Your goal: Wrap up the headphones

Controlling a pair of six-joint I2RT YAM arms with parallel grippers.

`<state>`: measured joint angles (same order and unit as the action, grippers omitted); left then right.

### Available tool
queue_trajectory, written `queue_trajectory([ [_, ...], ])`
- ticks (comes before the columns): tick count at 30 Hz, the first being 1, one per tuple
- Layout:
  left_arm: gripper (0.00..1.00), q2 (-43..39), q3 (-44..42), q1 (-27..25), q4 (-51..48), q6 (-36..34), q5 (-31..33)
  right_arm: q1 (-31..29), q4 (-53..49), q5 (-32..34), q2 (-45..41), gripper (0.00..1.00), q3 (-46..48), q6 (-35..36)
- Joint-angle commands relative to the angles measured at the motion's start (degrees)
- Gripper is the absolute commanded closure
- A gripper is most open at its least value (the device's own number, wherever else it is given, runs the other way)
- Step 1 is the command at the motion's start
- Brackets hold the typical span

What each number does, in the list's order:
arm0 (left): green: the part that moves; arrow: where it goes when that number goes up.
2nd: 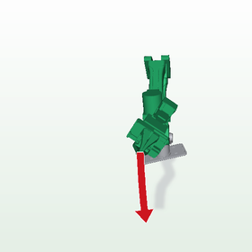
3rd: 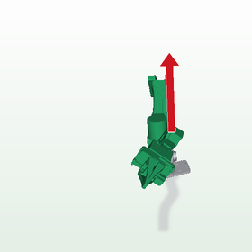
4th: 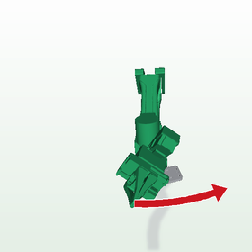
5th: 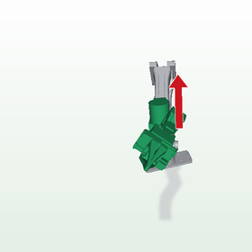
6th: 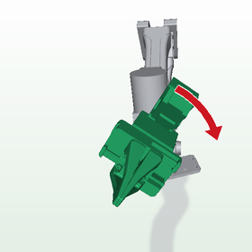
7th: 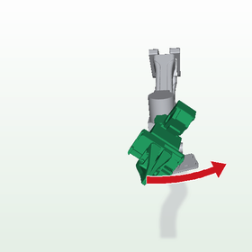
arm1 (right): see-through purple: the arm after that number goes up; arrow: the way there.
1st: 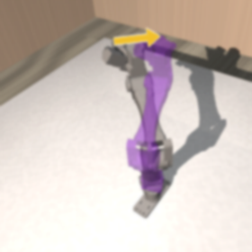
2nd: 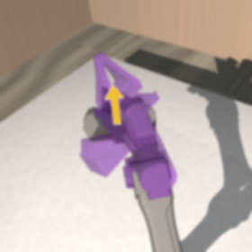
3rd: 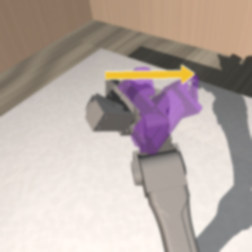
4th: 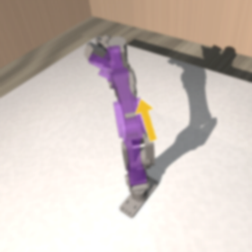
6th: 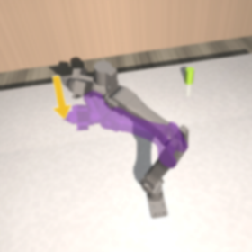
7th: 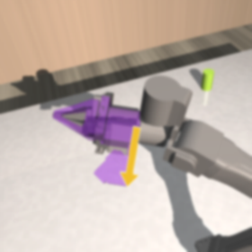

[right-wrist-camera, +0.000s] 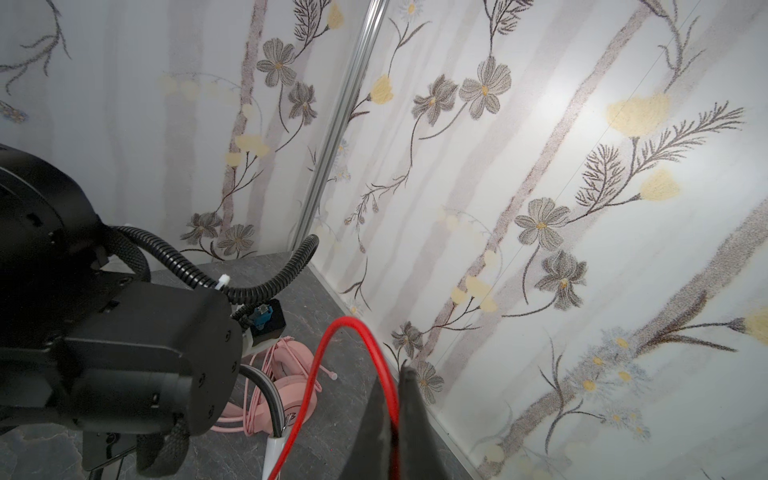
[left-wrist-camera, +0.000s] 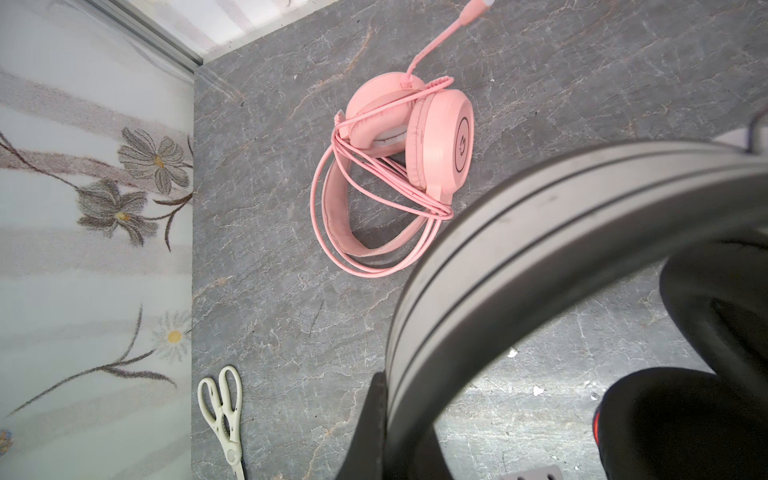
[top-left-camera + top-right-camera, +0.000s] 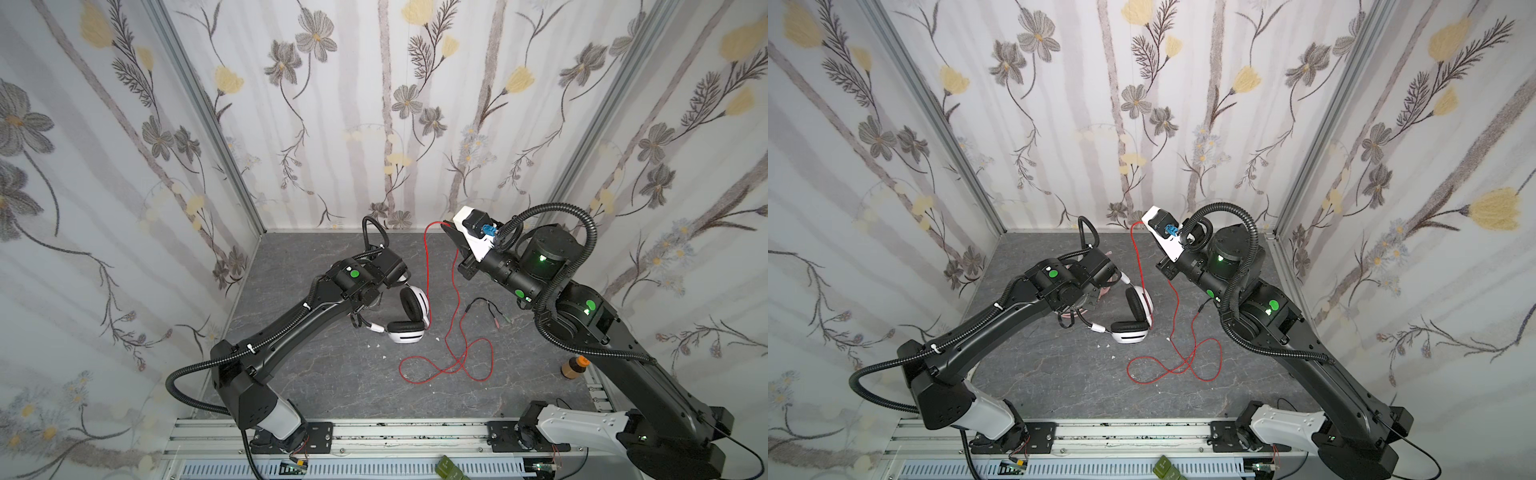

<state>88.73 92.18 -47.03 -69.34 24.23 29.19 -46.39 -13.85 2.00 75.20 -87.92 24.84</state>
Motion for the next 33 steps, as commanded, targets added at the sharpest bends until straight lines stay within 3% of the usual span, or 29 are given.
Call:
queue_trajectory([
  [1, 1.00, 0.6, 0.8, -0.1, 1.2, 2.2, -1.2, -0.1, 4.2, -2.3, 0.4, 1.00, -1.1, -1.0],
  [16, 1.00, -1.6, 1.9, -5.6, 6.3, -2.7, -9.6, 3.0, 3.7, -1.6, 6.2, 1.00, -2.5, -5.2],
  [25, 1.00, -6.4, -0.3, -5.7, 10.0, -3.2, -15.3, 10.3, 1.4, -4.1, 9.8, 1.00, -0.3, -9.7],
  [33, 1.00, -8.3, -1.2, -5.8, 13.1, -1.8, -19.4, 10.6, -0.2, -5.2, 11.4, 1.00, 1.8, -11.8],
])
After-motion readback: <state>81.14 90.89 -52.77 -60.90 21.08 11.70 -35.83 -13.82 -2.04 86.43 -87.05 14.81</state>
